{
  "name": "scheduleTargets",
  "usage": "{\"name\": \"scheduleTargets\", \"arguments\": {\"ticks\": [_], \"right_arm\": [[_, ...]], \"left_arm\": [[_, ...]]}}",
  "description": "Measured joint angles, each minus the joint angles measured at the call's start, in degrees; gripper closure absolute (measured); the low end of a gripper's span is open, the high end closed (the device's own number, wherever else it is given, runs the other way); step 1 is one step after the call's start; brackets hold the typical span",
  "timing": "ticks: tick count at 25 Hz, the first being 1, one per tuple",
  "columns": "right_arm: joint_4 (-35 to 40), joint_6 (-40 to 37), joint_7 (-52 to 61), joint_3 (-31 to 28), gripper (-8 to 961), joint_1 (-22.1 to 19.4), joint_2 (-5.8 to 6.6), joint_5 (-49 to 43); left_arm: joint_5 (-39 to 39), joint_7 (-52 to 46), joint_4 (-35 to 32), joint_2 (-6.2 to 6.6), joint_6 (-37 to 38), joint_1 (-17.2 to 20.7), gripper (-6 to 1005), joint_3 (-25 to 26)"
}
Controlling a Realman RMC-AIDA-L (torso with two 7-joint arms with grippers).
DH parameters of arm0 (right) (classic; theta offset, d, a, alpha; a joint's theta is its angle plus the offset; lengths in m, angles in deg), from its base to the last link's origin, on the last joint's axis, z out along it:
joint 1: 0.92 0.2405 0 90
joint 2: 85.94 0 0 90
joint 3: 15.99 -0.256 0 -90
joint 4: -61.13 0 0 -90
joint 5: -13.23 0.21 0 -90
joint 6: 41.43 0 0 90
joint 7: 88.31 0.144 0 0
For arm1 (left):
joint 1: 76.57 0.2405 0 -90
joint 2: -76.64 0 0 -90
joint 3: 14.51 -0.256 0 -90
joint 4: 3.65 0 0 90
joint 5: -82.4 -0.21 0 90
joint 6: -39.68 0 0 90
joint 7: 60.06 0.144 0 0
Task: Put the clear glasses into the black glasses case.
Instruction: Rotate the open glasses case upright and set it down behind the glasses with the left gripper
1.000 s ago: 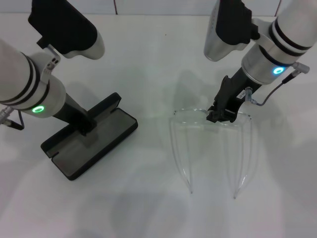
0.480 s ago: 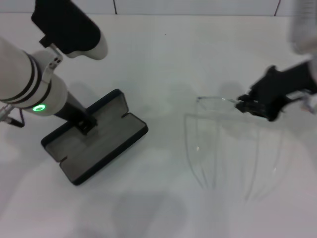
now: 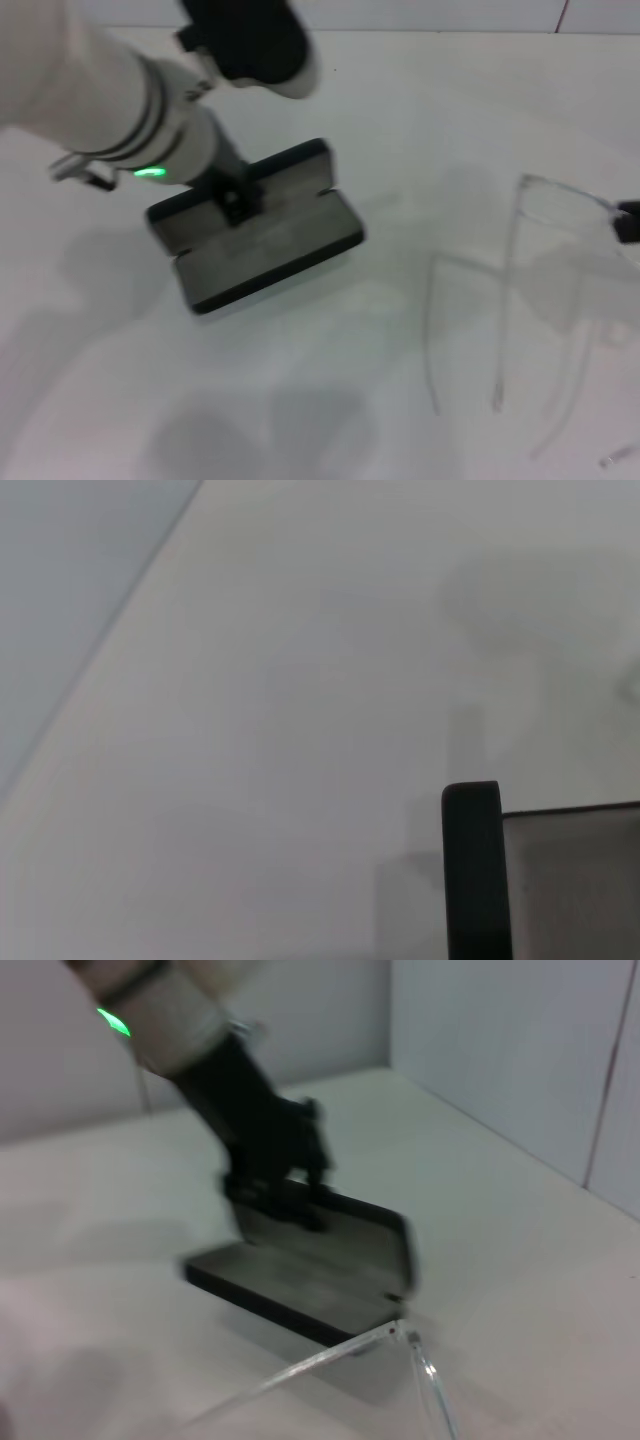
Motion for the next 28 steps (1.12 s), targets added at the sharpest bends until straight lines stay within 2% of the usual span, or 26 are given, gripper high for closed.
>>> {"name": "scheduleTargets", "arguments": {"ticks": [2,8,11,18,28], "right_arm": [[-1.83,-5.58,-2.31,-5.57,887,-0.24,-0.01,2.52],[-10.29,-21.45,-10.10,-22.57,886,-0.89,0.27,8.65],[-11.97,-22.22,-11.26,-23.85,886,-1.87,0.42,8.80],[-15.95,-22.26,-13.07,-23.13,888,-3.42,0.65,8.44],[-17.22,-22.35,-13.62,-22.91,887,-2.88,0.71,8.36]], "left_arm": [[0.02,0.66,0.05,0.04,-2.01,-1.90,807,-2.68],[-0.06,4.95,1.13,-0.10,-10.73,-4.12,806,-9.06],[-0.06,6.67,3.72,-0.24,-14.31,-5.76,806,-12.61],[-0.09,4.45,12.72,-0.63,-16.74,-11.79,808,-17.29],[-0.10,2.54,14.96,-0.72,-20.93,-11.60,799,-21.49]]}}
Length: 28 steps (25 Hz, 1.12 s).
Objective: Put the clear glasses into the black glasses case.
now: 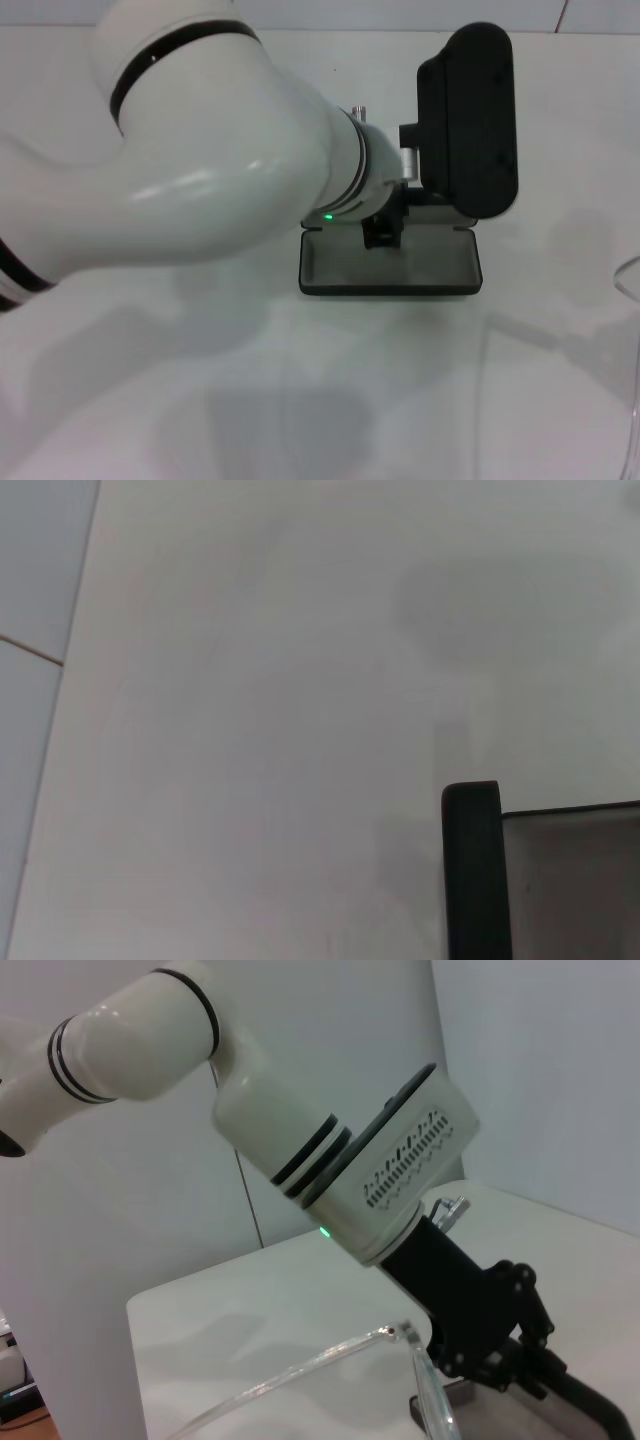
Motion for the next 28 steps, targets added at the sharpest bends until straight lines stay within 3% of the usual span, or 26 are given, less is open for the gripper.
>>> {"name": "scheduleTargets", "arguments": {"ticks": [13,16,21,28], "right_arm": [[-0.35,-0.08,0.03,-0.10,888,-0.17,-0.02,0.00],[-0.59,-0.08,0.02,-0.20,888,-0.27,0.05,0.01],[-0.98,-0.07,0.01,-0.86,888,-0.45,0.20,0.04],[-1.97,0.01,-0.01,-0.95,888,0.74,0.24,0.59]], "left_arm": [[0.00,0.35,0.67,0.18,-2.24,1.06,787,-2.66],[-0.01,0.34,0.27,0.22,-2.28,1.05,710,-2.66],[0.00,0.54,-5.13,0.33,-0.38,1.76,588,-2.14],[0.00,1.66,-12.78,0.44,4.22,4.81,586,-0.82]]}}
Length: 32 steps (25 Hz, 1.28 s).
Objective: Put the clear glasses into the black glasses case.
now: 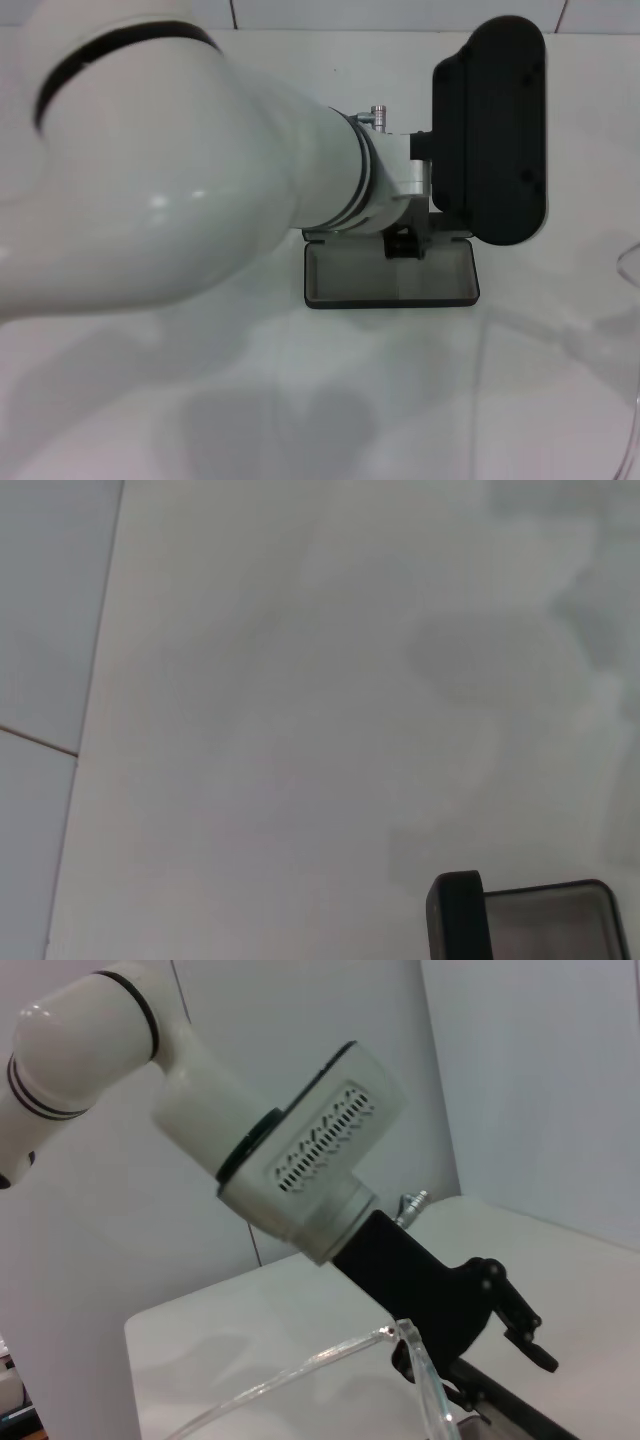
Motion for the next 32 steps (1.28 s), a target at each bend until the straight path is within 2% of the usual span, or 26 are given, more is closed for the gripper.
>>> {"name": "scheduleTargets", "arguments": {"ticks": [5,9,12,13,14,15,18,20,23,28,32], "right_arm": [[-0.28,0.26,-0.77,-0.44,887,0.23,0.00,0.23],[-4.09,0.39,-3.52,-3.87,887,1.80,-0.27,2.12],[-10.03,0.40,-6.28,-6.84,887,3.31,-0.11,4.69],[-11.94,0.41,-7.14,-7.77,887,3.76,-0.01,5.22],[-14.63,0.45,-8.51,-8.77,887,4.56,-0.03,5.48],[-16.91,0.63,-9.71,-9.44,887,5.42,-0.13,5.51],[-21.80,2.16,-12.28,-9.72,887,7.49,-0.31,5.58],[-25.22,3.48,-13.97,-9.69,887,8.66,-0.35,6.14],[-29.13,4.07,-16.11,-9.84,887,9.88,-0.31,6.67],[-34.28,5.23,-18.85,-8.46,888,12.61,-0.42,6.59],[-39.36,5.90,-21.59,-7.00,888,15.90,-0.49,6.38]], "left_arm": [[0.03,0.54,-7.65,-0.07,1.78,3.64,586,2.98],[1.72,-0.06,-16.62,-0.21,1.20,8.24,587,7.91],[11.48,0.64,-19.18,-0.16,-0.94,10.38,587,14.87],[11.48,0.64,-19.18,-0.16,-0.94,10.38,587,14.87],[16.53,1.63,-19.17,-0.10,-1.33,10.71,587,17.77],[33.10,7.84,-17.92,0.18,-0.48,12.46,587,26.39],[53.70,18.82,-14.69,0.29,3.65,15.44,640,35.08],[64.88,25.21,-12.09,0.19,7.09,17.31,675,38.59],[71.81,29.79,-8.59,0.23,9.55,18.57,881,40.01],[79.52,35.58,-2.97,0.18,14.15,20.85,958,42.81],[85.04,38.49,3.74,0.17,18.94,20.66,957,46.05]]}}
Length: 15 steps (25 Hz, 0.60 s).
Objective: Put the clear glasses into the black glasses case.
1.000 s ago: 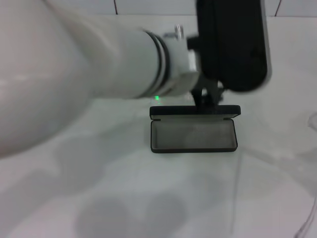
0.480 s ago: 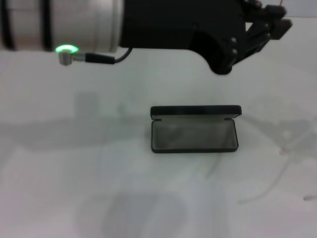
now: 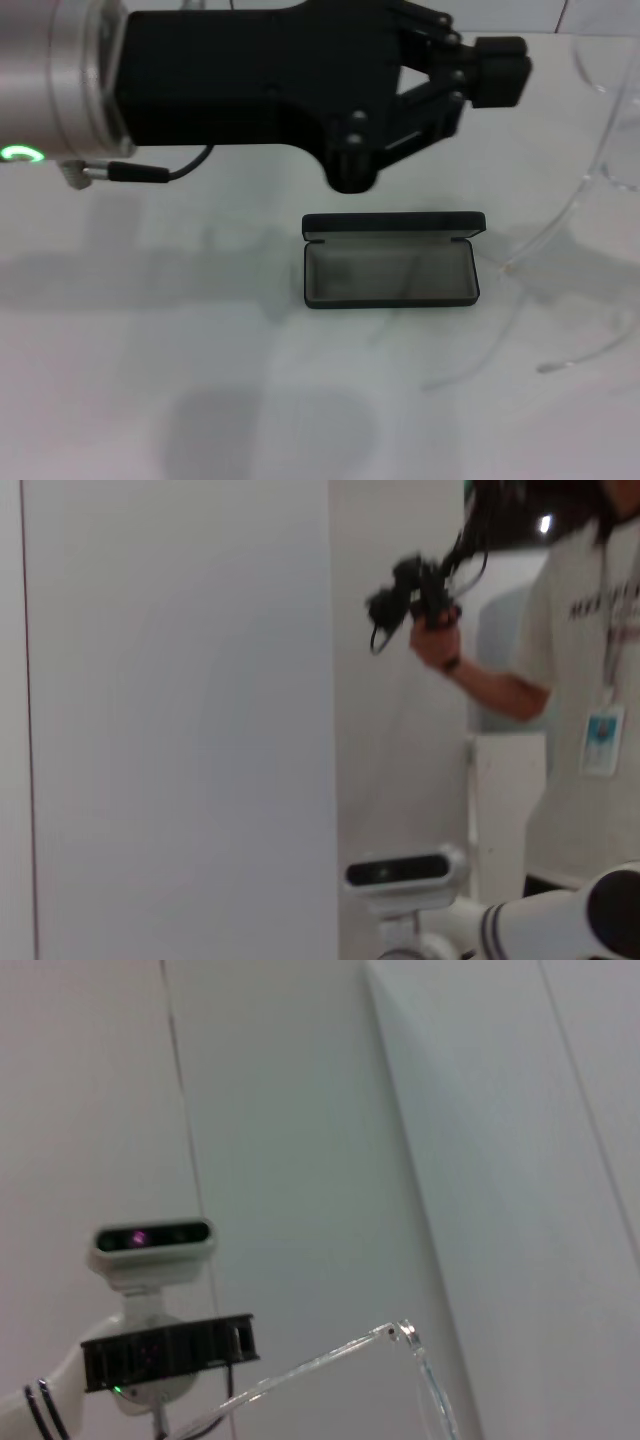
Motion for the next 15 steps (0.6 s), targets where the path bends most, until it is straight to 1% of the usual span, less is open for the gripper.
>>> {"name": "scheduleTargets", "arguments": {"ticks": [5,10,11,12,15], "right_arm": [[-4.51,2.12,-2.57,3.87,888,3.70,-0.19,0.23],[-8.21,3.32,-4.69,4.67,887,6.69,-0.37,0.37],[-8.21,3.32,-4.69,4.67,887,6.69,-0.37,0.37],[-9.61,3.70,-5.62,5.20,887,7.91,-0.39,0.25],[-10.56,4.24,-6.57,6.57,887,9.02,-0.51,0.51]], "left_arm": [[1.35,1.57,5.07,0.04,3.07,-0.74,956,1.65],[1.60,2.77,7.70,0.03,4.61,-1.46,955,1.50],[1.62,2.81,8.05,0.04,4.98,-1.66,955,1.45],[1.62,2.82,8.47,0.07,5.31,-1.96,955,1.42],[1.50,2.92,9.80,0.14,5.74,-2.66,955,1.34]]}}
